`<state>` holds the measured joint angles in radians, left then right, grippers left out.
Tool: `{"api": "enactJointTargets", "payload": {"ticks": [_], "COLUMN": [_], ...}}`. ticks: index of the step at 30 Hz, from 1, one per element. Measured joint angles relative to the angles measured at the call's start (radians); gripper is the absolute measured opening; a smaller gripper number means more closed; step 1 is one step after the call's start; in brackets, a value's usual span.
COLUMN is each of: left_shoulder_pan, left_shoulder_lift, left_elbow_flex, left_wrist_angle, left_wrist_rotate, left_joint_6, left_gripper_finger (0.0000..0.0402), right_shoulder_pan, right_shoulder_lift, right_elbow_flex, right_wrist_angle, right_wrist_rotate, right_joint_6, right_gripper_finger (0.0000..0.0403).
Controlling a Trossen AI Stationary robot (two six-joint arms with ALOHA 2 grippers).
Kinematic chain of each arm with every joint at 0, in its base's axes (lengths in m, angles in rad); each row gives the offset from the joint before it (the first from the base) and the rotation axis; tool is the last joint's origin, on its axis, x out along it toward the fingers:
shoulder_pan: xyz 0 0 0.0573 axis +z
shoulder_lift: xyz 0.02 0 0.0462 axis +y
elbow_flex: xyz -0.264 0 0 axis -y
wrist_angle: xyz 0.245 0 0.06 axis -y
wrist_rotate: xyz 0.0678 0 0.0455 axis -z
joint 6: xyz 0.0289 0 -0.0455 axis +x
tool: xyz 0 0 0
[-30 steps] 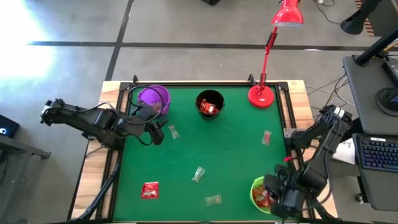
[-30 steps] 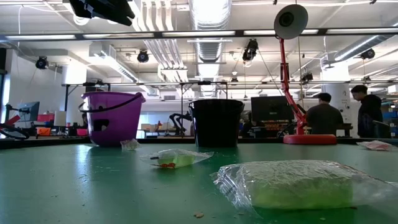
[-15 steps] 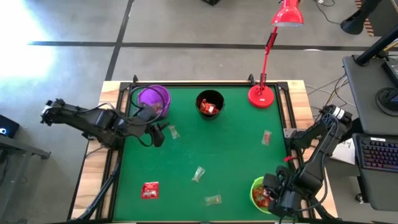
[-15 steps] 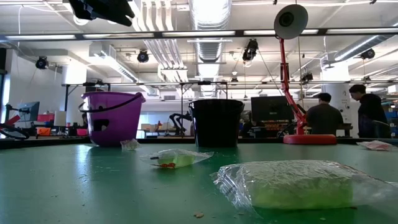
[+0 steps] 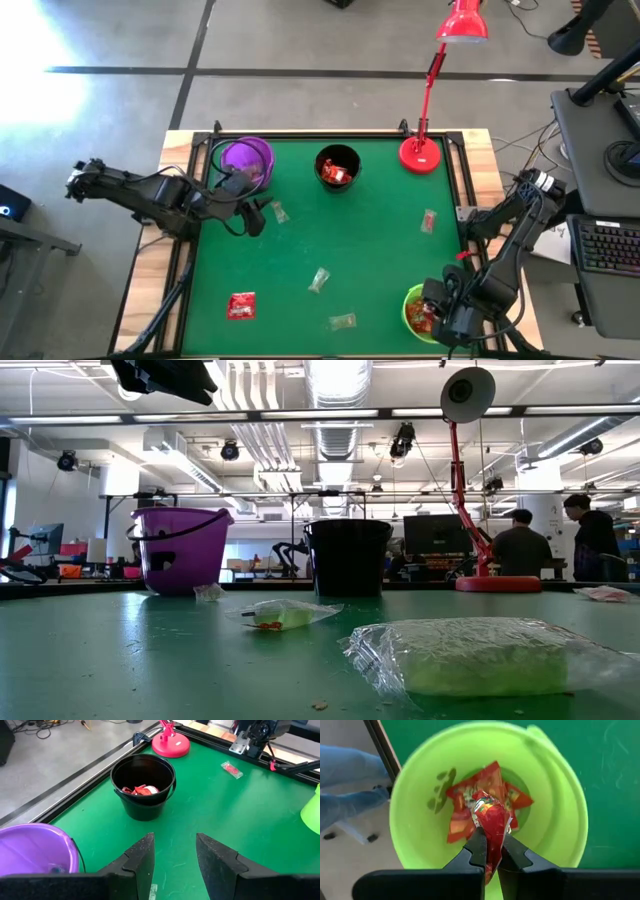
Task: Sort candy
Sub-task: Put the red candy into the green bucket, then put the red gummy into the violet bucket
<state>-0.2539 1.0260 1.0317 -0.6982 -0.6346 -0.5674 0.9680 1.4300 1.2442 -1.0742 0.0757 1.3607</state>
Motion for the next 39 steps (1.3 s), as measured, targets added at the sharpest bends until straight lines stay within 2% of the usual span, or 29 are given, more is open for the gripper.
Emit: {"api": "enactJointTargets", "payload": {"ticks": [3, 7, 9, 15, 21, 25, 28, 30, 33, 35, 39], "left_shoulder_pan": [0.000, 0.000, 0.000, 0.000, 0.000, 0.000, 0.000, 0.000, 0.000, 0.000, 0.000], "left_shoulder_lift": [0.000, 0.000, 0.000, 0.001, 0.001, 0.001, 0.001, 0.001, 0.001, 0.001, 0.001], "left_elbow_flex": [0.000, 0.000, 0.000, 0.000, 0.000, 0.000, 0.000, 0.000, 0.000, 0.000, 0.000], "left_wrist_angle": [0.000, 0.001, 0.001, 0.001, 0.001, 0.001, 0.001, 0.001, 0.002, 0.002, 0.001], "left_wrist_rotate": [0.000, 0.000, 0.000, 0.000, 0.000, 0.000, 0.000, 0.000, 0.000, 0.000, 0.000], "left_joint_6": [0.001, 0.002, 0.005, 0.017, 0.020, 0.020, 0.020, 0.020, 0.020, 0.020, 0.033], "left_gripper_finger": [0.0127, 0.0127, 0.0127, 0.0127, 0.0127, 0.0127, 0.0127, 0.0127, 0.0127, 0.0127, 0.0127], "right_shoulder_pan": [-0.008, -0.015, -0.020, -0.033, -0.033, -0.033, -0.052, -0.072, -0.114, -0.147, -0.227], "right_shoulder_lift": [0.000, 0.006, 0.006, 0.006, 0.006, 0.006, 0.006, 0.005, 0.004, -0.002, -0.018], "right_elbow_flex": [-0.001, -0.002, -0.002, 0.002, 0.002, -0.006, -0.008, -0.008, -0.005, -0.004, -0.006], "right_wrist_angle": [0.001, 0.015, 0.044, 0.068, 0.052, 0.058, 0.043, -0.020, -0.191, -0.313, -0.459], "right_wrist_rotate": [0.007, 0.106, 0.103, 0.025, 0.021, 0.050, 0.115, 0.185, 0.297, 0.325, 0.322], "right_joint_6": [0.000, 0.087, 0.094, 0.092, 0.079, 0.031, -0.021, 0.007, 0.181, 0.279, 0.331], "right_gripper_finger": [0.0013, 0.0013, 0.0017, 0.0073, 0.0130, 0.0144, 0.0144, 0.0140, 0.0135, 0.0133, 0.0132]}}
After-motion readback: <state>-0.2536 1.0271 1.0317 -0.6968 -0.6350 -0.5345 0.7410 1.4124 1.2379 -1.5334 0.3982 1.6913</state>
